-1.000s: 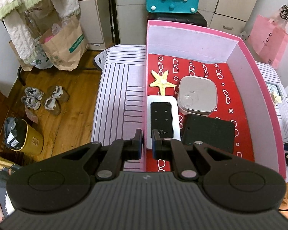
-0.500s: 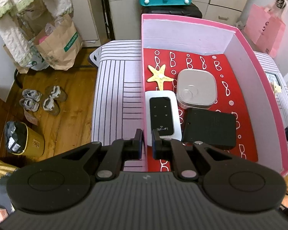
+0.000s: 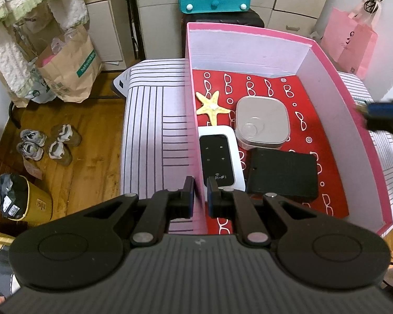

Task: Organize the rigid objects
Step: 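Carry the battery into the box beside the rounded case and release, then return the right gripper to the bed and grasp the purple star keychain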

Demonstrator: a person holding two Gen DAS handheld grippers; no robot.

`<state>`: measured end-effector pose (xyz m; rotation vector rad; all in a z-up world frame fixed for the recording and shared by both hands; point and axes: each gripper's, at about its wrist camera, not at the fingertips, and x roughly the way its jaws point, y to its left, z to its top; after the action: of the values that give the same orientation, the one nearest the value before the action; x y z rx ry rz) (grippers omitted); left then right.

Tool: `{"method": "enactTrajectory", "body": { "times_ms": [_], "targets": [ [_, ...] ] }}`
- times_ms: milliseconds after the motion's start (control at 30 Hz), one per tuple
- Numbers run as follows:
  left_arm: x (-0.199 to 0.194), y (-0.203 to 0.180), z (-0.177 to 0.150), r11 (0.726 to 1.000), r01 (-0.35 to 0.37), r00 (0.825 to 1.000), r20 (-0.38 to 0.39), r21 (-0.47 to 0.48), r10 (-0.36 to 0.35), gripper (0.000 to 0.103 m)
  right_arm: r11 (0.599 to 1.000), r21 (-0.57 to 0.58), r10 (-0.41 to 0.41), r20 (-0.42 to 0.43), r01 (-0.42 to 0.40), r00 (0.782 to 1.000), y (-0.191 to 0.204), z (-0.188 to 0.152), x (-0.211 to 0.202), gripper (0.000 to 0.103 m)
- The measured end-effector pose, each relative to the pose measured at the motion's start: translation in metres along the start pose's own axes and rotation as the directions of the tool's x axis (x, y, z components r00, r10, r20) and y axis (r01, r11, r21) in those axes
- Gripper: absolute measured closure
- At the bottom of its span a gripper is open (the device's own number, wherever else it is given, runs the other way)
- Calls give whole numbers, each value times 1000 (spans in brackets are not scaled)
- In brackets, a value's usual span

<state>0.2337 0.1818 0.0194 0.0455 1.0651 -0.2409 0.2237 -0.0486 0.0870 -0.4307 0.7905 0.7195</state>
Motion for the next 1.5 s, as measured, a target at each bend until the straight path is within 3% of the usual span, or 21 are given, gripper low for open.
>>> {"method": "enactTrajectory", "body": {
  "times_ms": [200,300,400,500,600,700,900,1133,1300,1400,1500],
  "targets": [
    [0,2,-2,1000,14,1000,10,15,-14,94,999,-46,-33,-167,26,985,-1,8,56,92],
    [0,3,-3,1000,21,1000,12,23,-21,94,998,-42,-55,-201,48,978,2,5,67,92],
    [0,4,-3,999,28,999,14,28,-29,94,998,40,-42,-151,49,988,-5,2,54,91],
    [0,6,-3,999,38,999,18,28,-39,94,984,177,-1,-31,7,1000,-18,-2,21,88],
    [0,7,-5,999,49,998,26,22,-49,93,953,302,-4,93,-24,996,-31,-20,-23,88],
    [-1,10,-7,998,57,998,36,14,-58,93,920,392,-80,135,21,988,-36,-47,-55,85],
    [-1,9,-9,998,61,997,52,13,-61,93,825,549,-205,65,136,977,-44,-120,-70,81],
    [-2,10,-11,998,63,996,61,12,-63,93,737,657,-235,27,160,972,-36,-192,-47,75],
    [-2,9,-12,998,60,996,69,14,-61,93,733,653,-250,-2,191,968,-26,-210,-29,66],
    [-2,9,-13,998,59,995,75,17,-61,93,751,627,-257,-10,206,966,-23,-208,-21,53],
    [-2,10,-14,998,61,995,78,14,-62,93,773,588,-269,-36,238,963,-21,-203,-9,49]
  ]
}}
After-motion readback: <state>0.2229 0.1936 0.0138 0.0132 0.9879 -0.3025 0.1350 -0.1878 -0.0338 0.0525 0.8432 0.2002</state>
